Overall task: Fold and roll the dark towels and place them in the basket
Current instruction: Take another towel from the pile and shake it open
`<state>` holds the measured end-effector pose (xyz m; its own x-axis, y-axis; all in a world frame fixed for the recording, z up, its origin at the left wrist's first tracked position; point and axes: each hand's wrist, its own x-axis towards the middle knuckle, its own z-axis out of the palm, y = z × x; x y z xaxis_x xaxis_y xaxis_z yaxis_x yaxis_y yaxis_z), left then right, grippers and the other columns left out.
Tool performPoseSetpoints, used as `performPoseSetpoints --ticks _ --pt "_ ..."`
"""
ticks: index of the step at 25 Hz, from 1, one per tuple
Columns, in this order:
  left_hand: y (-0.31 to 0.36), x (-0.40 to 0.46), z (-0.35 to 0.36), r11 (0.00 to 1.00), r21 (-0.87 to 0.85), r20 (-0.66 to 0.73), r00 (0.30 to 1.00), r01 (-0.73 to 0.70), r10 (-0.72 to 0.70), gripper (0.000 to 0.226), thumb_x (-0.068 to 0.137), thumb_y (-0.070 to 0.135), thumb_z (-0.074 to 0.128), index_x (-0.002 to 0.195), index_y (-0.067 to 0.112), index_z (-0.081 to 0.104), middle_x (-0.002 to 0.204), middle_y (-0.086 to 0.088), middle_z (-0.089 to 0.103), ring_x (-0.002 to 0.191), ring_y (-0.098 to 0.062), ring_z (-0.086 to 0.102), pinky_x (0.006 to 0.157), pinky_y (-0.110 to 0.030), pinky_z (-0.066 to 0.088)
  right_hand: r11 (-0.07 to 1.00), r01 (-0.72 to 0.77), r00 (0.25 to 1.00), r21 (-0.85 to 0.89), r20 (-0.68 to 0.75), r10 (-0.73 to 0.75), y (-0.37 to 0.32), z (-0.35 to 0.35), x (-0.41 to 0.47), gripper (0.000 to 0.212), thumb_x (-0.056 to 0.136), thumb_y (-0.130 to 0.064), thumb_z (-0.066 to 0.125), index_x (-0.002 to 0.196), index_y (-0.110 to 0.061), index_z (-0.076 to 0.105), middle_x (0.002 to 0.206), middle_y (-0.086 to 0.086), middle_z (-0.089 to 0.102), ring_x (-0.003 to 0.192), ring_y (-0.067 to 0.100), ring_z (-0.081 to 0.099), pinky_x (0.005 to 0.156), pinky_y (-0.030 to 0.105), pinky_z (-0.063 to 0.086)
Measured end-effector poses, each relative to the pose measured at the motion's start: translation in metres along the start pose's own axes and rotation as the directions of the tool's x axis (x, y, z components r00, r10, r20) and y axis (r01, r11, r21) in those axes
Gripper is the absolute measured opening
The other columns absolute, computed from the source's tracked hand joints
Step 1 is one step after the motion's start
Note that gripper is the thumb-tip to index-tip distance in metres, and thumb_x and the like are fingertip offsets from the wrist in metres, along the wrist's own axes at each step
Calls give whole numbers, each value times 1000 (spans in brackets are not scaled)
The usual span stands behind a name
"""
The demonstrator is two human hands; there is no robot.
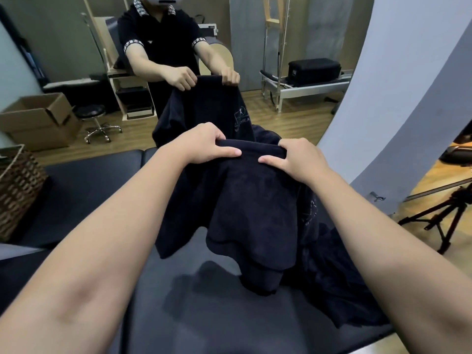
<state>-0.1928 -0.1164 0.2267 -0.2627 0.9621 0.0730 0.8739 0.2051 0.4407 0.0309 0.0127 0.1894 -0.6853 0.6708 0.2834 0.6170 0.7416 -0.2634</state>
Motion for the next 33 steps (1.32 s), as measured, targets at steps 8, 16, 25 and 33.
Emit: performPoseSetpoints --ticks 8,16,25,33 --pt "-16 -15 -18 983 178 -302 953 36 20 69 79 78 59 59 13 46 57 2 49 61 -22 49 58 -35 36 853 -92 994 514 -5 110 -1 35 -16 45 88 -56 68 85 -15 52 75 -6 60 72 12 55 63 29 42" --pt "-13 -28 -44 808 556 -508 849 195 144 77 88 84 29 58 17 54 59 -2 50 66 -31 49 64 -35 37 910 -103 994 401 69 82 -2 45 -24 43 91 -49 68 76 -20 41 73 -5 55 69 19 52 61 35 38" --pt "-23 -42 -91 758 611 -553 808 229 201 71 96 68 24 64 18 63 61 -7 51 64 -34 49 66 -38 39 847 -102 986 522 -58 154 -17 46 -47 47 82 -65 69 71 -22 54 69 -6 61 68 13 58 62 33 45" --pt "-23 -57 -122 689 674 -542 812 265 217 73 100 63 26 65 13 66 58 -7 46 63 -34 48 64 -37 39 779 -179 971 601 -19 238 -5 56 -52 45 89 -50 70 73 -19 42 68 -3 52 65 18 50 62 37 40"
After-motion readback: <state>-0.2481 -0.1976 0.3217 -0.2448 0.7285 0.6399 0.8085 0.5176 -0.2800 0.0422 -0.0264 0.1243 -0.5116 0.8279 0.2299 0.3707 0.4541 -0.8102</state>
